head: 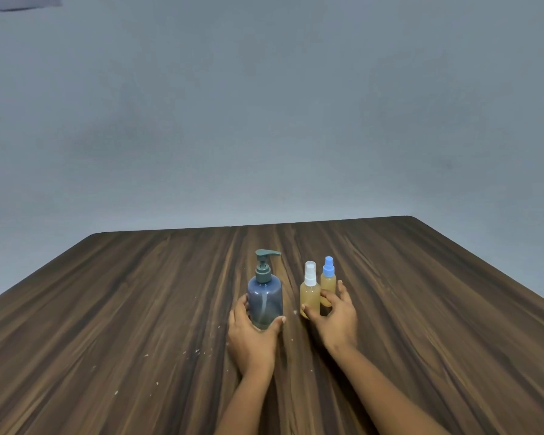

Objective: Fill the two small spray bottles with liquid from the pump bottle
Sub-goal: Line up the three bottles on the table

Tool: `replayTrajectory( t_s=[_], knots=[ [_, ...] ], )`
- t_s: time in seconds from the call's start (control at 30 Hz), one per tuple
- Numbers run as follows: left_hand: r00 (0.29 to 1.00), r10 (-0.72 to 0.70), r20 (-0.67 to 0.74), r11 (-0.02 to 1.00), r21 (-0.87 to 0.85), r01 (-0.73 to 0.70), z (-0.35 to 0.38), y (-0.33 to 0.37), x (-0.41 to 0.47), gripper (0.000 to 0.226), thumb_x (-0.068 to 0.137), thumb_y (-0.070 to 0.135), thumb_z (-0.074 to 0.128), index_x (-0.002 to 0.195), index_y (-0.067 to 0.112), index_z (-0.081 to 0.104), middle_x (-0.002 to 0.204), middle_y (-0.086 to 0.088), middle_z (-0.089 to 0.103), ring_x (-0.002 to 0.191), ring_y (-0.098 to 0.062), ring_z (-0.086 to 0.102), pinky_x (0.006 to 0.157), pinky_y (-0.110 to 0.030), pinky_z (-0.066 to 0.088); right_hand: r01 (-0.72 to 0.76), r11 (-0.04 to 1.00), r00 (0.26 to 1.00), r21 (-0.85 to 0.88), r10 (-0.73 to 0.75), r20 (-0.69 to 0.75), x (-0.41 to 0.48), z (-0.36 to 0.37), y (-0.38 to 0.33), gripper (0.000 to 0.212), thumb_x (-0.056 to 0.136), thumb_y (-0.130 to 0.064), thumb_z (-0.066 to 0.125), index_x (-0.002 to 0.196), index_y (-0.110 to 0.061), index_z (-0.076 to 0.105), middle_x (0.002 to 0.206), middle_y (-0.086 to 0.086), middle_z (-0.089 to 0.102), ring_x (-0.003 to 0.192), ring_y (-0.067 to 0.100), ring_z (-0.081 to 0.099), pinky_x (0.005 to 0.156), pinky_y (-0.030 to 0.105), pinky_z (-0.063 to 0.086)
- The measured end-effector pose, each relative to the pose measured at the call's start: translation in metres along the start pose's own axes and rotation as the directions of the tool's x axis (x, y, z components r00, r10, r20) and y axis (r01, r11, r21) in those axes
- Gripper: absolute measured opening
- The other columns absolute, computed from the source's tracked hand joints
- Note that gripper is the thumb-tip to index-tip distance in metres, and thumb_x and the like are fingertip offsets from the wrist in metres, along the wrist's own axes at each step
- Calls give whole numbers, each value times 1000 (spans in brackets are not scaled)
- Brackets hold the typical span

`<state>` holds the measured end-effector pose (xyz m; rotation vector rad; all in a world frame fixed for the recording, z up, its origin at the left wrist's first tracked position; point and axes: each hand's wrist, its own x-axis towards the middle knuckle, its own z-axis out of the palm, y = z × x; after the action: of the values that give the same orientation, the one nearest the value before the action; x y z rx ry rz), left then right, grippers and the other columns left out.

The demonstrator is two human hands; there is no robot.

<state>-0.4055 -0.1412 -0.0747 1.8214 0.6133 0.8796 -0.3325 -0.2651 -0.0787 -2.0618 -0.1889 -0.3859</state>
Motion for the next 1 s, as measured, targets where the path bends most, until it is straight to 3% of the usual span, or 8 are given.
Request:
replayTrajectory(
  t_s=[0.07, 0.2, 0.3, 0.5, 0.7, 0.77, 0.9, 1.0],
  knots=[
    [1000, 1, -5, 1000, -8, -1, 3, 0, 3, 79, 54, 22, 90, 124, 16, 52, 123, -3, 58, 107, -21, 58, 87, -38, 50, -10, 1000, 1000, -1, 10, 8, 3, 2, 1, 46, 74, -21, 81, 117, -13, 66, 155, 11, 30, 143, 19, 28, 106, 25, 31],
    [1000, -9, -8, 1000, -27, 9, 7, 1, 9, 70, 55, 23, 89, 114, 18, 53, 117, 0, 60, 99, -16, 58, 75, -30, 45, -25, 999, 1000, 41, 26, -6, 8, 5, 3, 46, 73, -18, 82, 116, -10, 67, 146, 5, 42, 123, 13, 49, 93, 15, 34],
    [1000, -14, -11, 999, -37, 13, 14, 0, 18, 67, 56, 22, 89, 113, 16, 53, 115, 0, 59, 98, -17, 58, 72, -28, 41, -41, 997, 999, 70, 44, -32, 15, 11, 4, 46, 73, -17, 82, 115, -6, 67, 141, 7, 45, 118, 17, 53, 91, 16, 35],
    [998, -34, -54, 999, -17, 33, 37, -1, 53, 70, 57, 22, 88, 116, 12, 53, 121, -4, 58, 105, -24, 58, 81, -39, 49, -54, 994, 997, 90, 59, -55, 41, 28, 5, 47, 75, -18, 80, 117, -4, 65, 141, 5, 43, 117, 17, 52, 92, 18, 35],
    [996, -72, -53, 997, -4, 72, 66, -2, 103, 68, 60, 21, 87, 117, 12, 51, 121, -5, 57, 107, -25, 57, 85, -40, 47, -60, 992, 995, 113, 68, -76, 84, 56, 11, 47, 75, -17, 81, 117, -3, 65, 137, 0, 44, 105, 5, 44, 91, 16, 34],
    [995, -89, -55, 996, -1, 89, 76, -3, 119, 68, 60, 20, 86, 117, 13, 51, 121, -5, 56, 106, -24, 57, 86, -39, 48, -70, 990, 993, 124, 81, -88, 99, 67, 10, 47, 74, -16, 81, 116, -3, 65, 134, -3, 43, 108, 8, 48, 96, 20, 37],
    [988, -121, -91, 991, 37, 125, 94, 2, 145, 67, 58, 19, 87, 114, 12, 52, 116, -4, 58, 102, -25, 58, 84, -36, 45, -132, 979, 985, 153, 147, -92, 124, 93, 9, 49, 69, -17, 85, 114, -8, 68, 136, -1, 44, 117, 22, 57, 102, 42, 46],
    [985, -125, -122, 991, 38, 130, 107, 6, 159, 68, 56, 16, 88, 113, 10, 53, 113, -6, 59, 99, -27, 60, 83, -42, 49, -151, 978, 979, 144, 168, -115, 135, 105, 7, 44, 67, -15, 86, 108, -9, 71, 138, 3, 45, 118, 23, 56, 100, 42, 46]
  ],
)
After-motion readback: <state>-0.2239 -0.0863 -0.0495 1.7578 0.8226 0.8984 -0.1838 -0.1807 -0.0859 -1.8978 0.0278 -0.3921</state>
